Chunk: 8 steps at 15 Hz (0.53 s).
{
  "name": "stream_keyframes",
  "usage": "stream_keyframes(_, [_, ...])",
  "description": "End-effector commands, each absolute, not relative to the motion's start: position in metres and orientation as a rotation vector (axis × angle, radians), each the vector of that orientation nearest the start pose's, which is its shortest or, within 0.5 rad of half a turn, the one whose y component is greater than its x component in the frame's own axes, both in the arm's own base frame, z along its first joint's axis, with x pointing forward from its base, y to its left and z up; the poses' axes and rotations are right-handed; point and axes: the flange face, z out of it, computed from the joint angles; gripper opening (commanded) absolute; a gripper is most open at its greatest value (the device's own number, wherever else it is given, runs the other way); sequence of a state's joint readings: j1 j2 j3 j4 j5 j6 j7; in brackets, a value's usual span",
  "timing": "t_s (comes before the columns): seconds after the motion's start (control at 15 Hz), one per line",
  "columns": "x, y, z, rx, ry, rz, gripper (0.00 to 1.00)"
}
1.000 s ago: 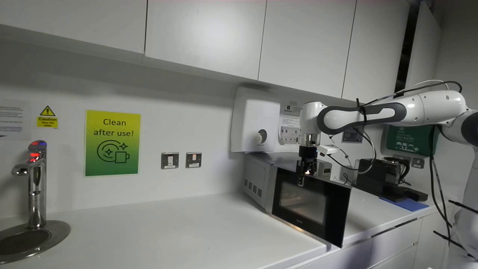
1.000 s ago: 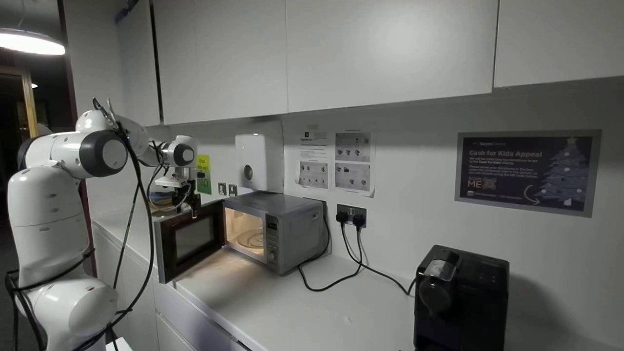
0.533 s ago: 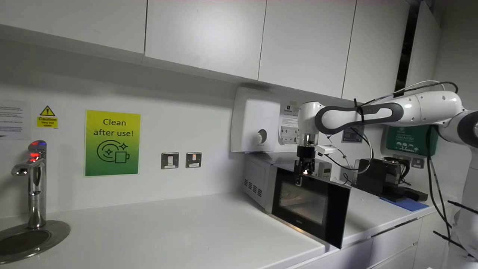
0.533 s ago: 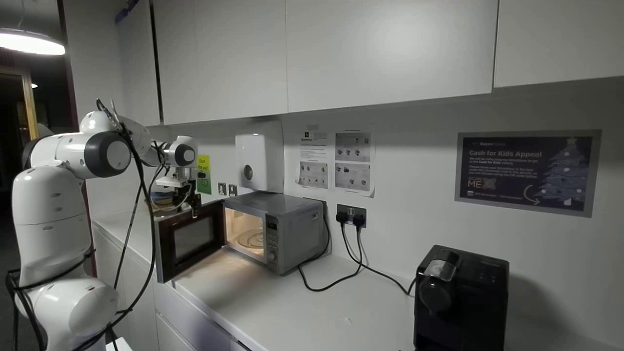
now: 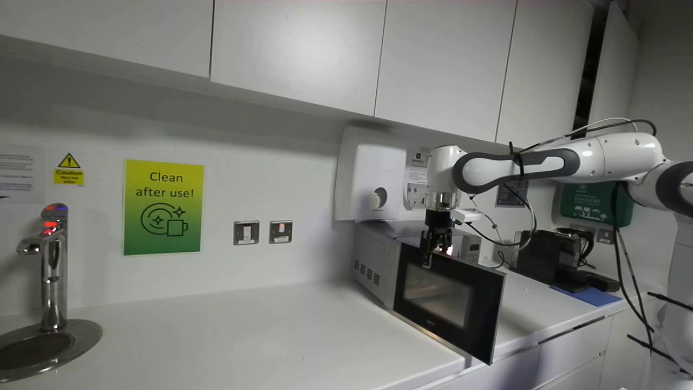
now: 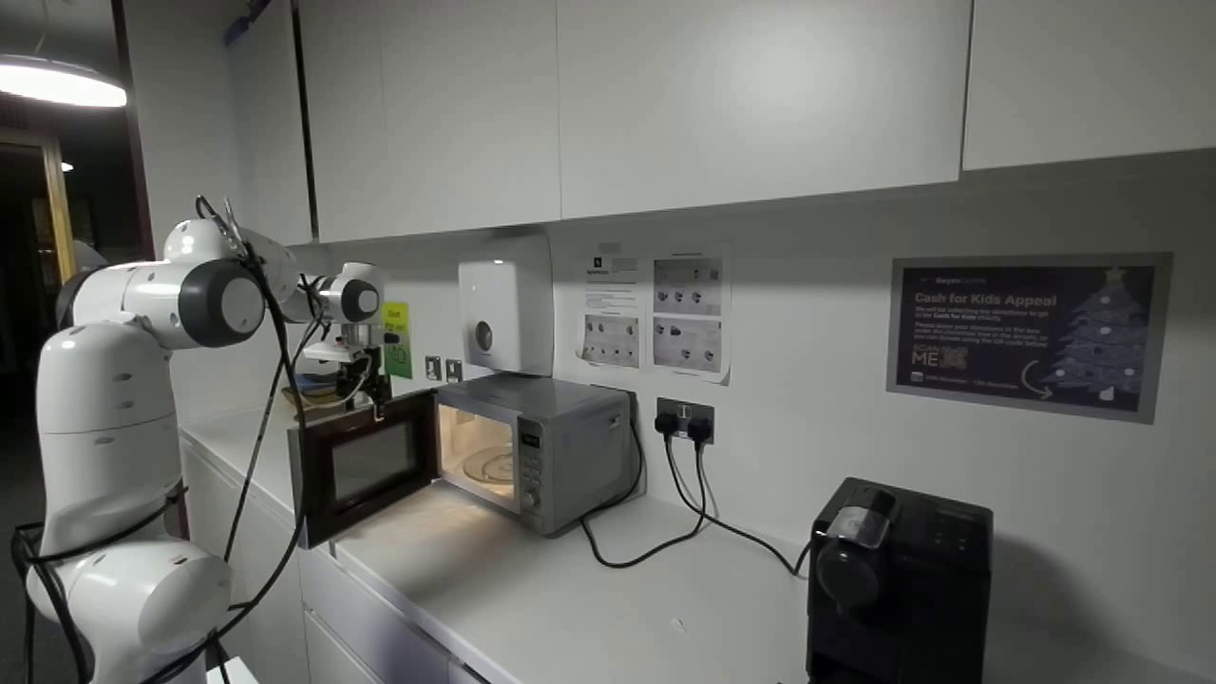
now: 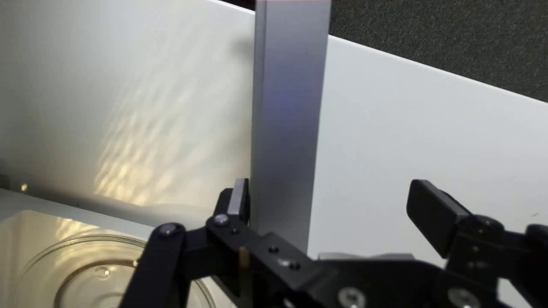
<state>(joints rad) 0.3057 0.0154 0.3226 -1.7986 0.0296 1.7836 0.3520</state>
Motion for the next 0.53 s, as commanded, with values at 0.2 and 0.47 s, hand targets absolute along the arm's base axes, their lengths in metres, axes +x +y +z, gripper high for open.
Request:
stream_keyframes(0.2, [0.464, 0.35, 0.531, -3.117, -0.403, 0.013, 1.0])
stream_keyframes(0.47, [0.465, 0.357, 0.529, -3.114, -0.408, 0.016, 1.0])
